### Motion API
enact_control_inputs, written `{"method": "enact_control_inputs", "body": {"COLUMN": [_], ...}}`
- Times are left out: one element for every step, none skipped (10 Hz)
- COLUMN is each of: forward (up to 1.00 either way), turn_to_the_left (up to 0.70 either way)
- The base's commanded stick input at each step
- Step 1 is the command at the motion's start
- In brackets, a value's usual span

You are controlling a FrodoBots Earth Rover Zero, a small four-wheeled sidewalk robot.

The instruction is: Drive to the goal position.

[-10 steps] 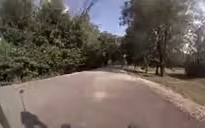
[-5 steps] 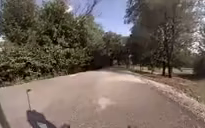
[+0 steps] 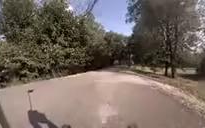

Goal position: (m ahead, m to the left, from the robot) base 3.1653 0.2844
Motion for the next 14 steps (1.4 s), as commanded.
{"method": "enact_control_inputs", "body": {"forward": [0.7,0.7,0.7,0.7,0.7,0.7,0.7,0.7,0.7,0.7,0.7,0.7,0.7,0.7], "turn_to_the_left": [0.0,0.0,0.0,0.0,0.0,0.0,0.0,0.0,0.0,0.0,0.0,0.0,0.0,0.0]}}
